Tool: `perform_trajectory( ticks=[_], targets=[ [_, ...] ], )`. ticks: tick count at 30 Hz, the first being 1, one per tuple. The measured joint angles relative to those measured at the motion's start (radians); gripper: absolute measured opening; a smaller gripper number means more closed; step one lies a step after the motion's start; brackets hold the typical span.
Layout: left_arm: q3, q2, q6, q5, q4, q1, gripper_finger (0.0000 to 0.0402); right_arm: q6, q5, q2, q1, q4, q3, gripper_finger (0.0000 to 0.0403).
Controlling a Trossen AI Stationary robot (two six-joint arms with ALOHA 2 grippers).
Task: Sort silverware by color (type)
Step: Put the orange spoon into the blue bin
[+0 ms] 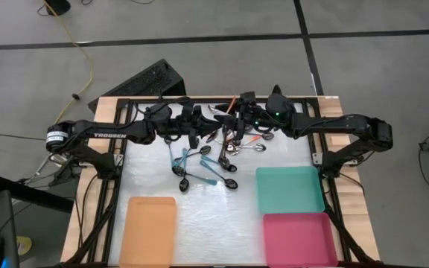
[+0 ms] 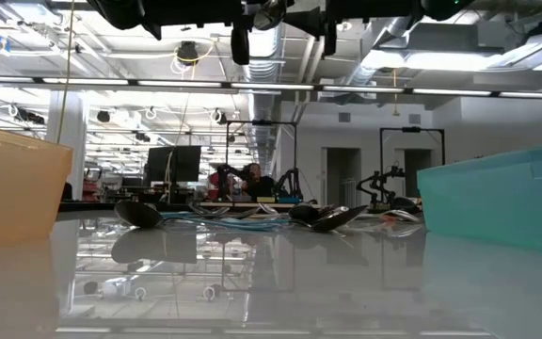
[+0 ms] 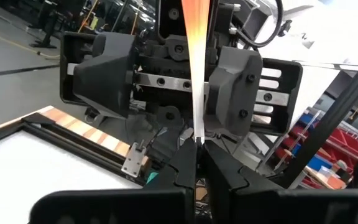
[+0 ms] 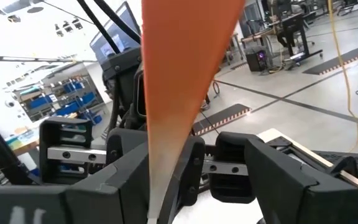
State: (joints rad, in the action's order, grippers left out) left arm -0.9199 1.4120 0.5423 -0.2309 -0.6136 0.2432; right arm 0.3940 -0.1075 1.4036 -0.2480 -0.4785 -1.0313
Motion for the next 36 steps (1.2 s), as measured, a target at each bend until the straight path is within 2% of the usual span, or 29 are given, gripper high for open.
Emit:
perform_trajectory(
  ticks=[19,22,28,36],
  targets=[
    [0.002,-0.001,0.02,0.008,-0.009,0.004,0.0,0.002,0.0,-0.047,-0.016,0.048,-0.003,0.0254],
    [0.001,-0.001,0.019,0.012,-0.006,0.005,0.0,0.009,-0.002,-0.053,-0.023,0.065,-0.001,0.0242],
    [0.002,-0.001,0.019,0.018,-0.006,0.005,0.0,0.024,-0.004,-0.055,-0.02,0.079,-0.001,0.0164],
    [0.002,-0.001,0.005,0.037,-0.002,0.005,0.0,0.029,-0.018,-0.055,-0.02,0.079,-0.002,0.0022]
  ],
)
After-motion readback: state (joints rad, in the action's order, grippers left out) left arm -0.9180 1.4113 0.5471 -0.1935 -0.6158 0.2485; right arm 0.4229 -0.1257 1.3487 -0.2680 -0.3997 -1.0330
